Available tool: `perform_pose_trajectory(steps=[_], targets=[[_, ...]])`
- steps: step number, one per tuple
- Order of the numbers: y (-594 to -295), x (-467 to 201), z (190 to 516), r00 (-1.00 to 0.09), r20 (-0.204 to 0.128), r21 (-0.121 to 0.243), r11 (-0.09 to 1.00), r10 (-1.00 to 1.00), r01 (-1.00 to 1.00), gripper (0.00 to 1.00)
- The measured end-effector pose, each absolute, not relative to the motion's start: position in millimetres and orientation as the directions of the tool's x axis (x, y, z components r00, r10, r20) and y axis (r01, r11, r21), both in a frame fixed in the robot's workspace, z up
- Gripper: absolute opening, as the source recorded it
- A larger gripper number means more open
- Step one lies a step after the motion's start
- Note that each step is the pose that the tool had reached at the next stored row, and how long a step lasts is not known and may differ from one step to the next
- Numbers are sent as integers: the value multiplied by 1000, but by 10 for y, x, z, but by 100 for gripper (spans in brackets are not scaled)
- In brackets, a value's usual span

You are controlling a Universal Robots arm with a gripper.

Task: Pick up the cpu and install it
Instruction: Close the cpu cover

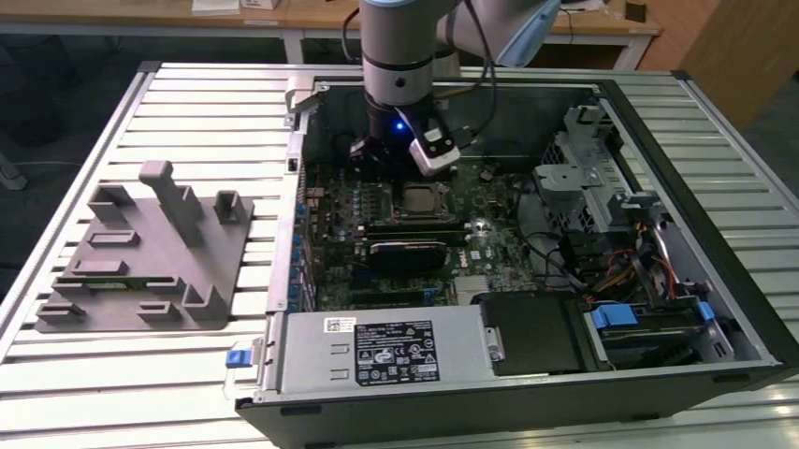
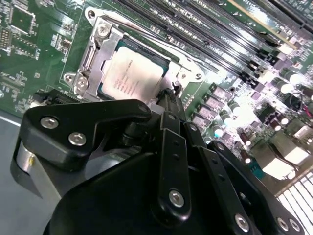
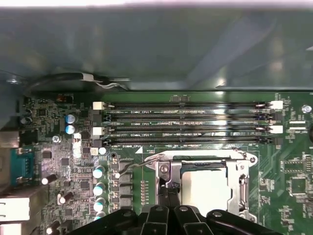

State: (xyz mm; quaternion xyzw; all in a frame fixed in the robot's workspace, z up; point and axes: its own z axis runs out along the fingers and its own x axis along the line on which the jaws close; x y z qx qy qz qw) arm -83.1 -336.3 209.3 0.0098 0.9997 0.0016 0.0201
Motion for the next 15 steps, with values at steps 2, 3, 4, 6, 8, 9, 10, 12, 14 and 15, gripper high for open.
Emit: perform_pose_trajectory(steps=[2, 3, 4, 6, 8, 9, 10, 12, 14, 15], targets=[[-3363, -831, 2138, -999, -40, 4, 1000, 20, 19, 11], [-3363, -831, 2162, -999, -40, 4, 1000, 20, 19, 11], [-3363, -831, 2180, -999, -40, 4, 1000, 20, 19, 11], [-3363, -831, 2183, -999, -40, 4, 1000, 20, 19, 11], [-3363, -831, 2184, -999, -40, 4, 1000, 20, 19, 11], [-3363, -830, 2185, -999, -40, 4, 1000, 19, 19, 11], [-3363, -819, 2186, -999, -40, 4, 1000, 19, 19, 11], [-3363, -767, 2185, -999, -40, 4, 1000, 20, 19, 11], [-3363, -695, 2185, -999, -40, 4, 1000, 20, 19, 11], [-3363, -653, 2186, -999, -40, 4, 1000, 20, 20, 11]])
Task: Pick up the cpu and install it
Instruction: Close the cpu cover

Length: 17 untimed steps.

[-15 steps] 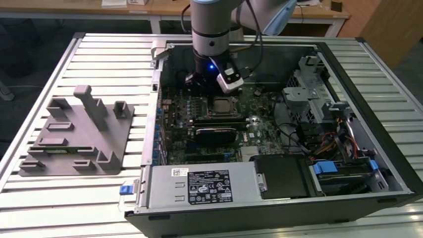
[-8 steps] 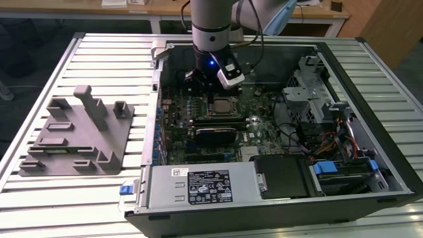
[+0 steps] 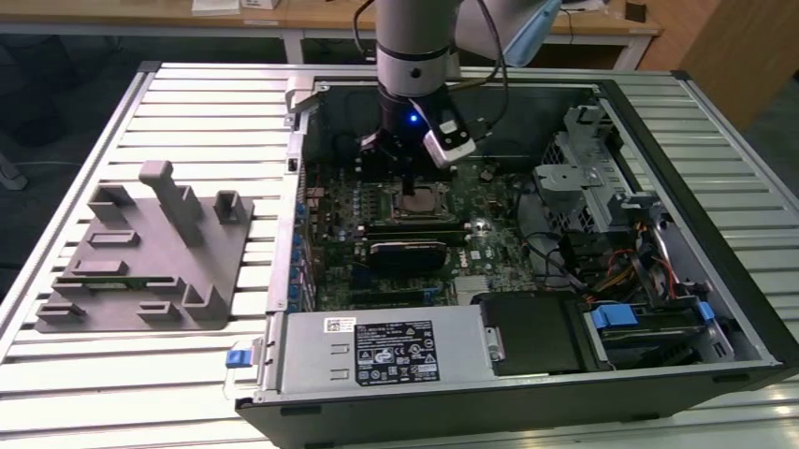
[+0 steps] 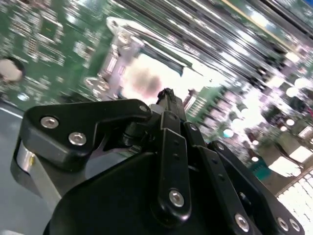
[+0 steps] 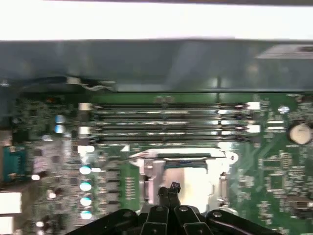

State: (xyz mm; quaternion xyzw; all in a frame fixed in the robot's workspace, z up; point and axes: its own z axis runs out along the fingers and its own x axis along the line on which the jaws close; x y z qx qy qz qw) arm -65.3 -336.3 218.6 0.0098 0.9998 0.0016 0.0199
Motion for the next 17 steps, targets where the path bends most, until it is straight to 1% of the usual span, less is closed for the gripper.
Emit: perform_pose_trajectory(steps=[5, 17], targets=[[-3363, -468, 2185, -999, -39, 4, 1000, 20, 19, 11], [-3363, -458, 2308, -999, -39, 4, 1000, 20, 19, 11]])
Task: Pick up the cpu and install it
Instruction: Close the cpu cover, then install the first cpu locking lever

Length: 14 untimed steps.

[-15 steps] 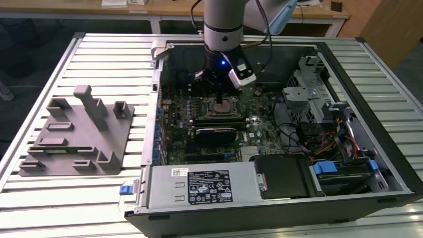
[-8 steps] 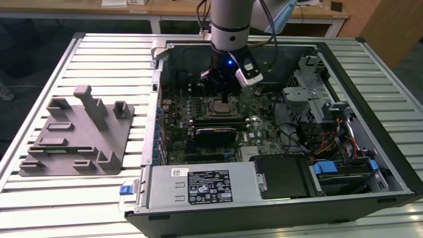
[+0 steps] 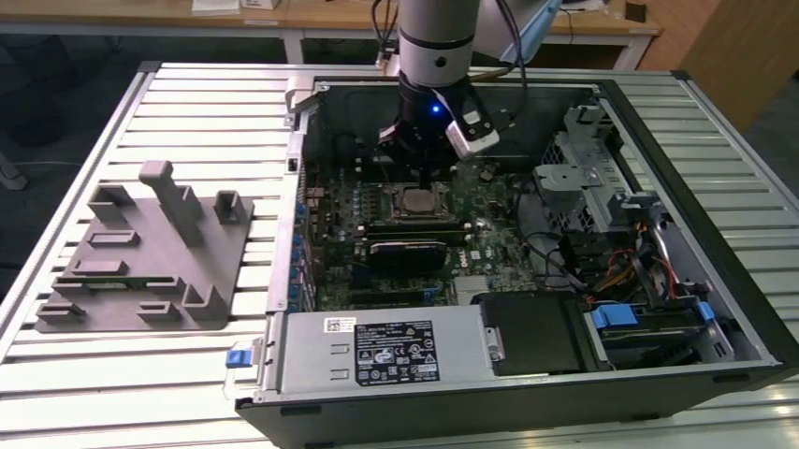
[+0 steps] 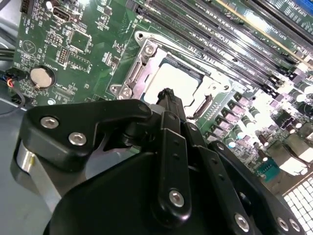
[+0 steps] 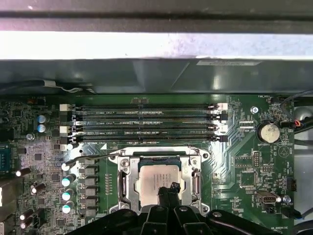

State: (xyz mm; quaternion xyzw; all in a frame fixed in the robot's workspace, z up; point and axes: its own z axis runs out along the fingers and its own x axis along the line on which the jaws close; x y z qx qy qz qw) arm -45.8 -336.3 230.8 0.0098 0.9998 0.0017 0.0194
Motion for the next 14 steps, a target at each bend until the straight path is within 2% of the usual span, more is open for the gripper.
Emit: perform_pose_trajectory(steps=[14], targets=[[-3363, -469, 2315, -999, -39, 3, 1000, 20, 19, 11]])
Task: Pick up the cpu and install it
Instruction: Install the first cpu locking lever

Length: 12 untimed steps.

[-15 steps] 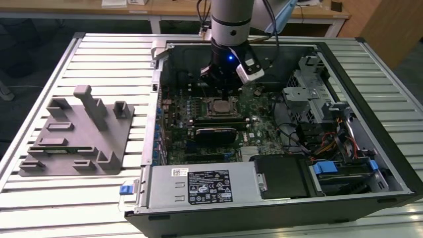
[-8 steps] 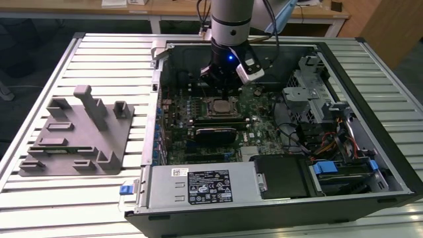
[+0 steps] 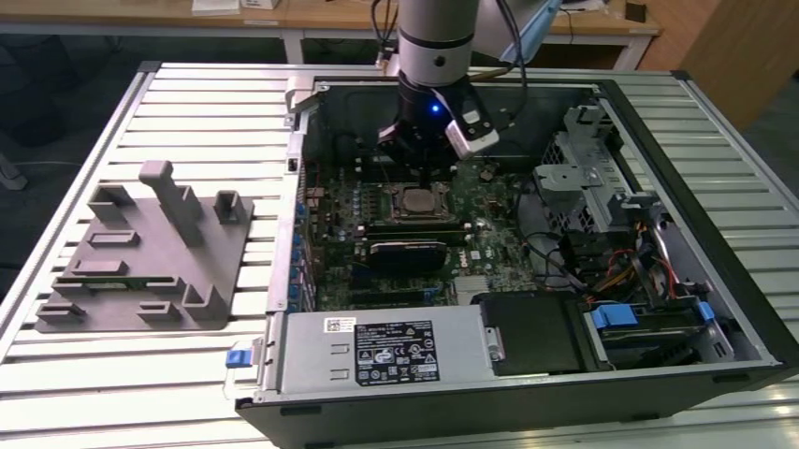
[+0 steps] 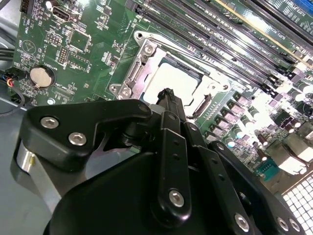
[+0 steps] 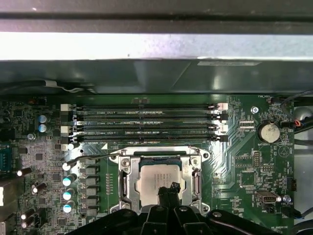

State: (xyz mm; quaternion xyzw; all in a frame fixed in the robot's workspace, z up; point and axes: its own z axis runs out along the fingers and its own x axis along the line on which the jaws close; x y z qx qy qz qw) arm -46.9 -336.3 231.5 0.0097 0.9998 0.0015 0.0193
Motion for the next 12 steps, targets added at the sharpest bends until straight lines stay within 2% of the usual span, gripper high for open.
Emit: perform_pose_trajectory(steps=[12], targets=[[-3363, -634, 2315, -999, -39, 4, 1000, 20, 19, 11]])
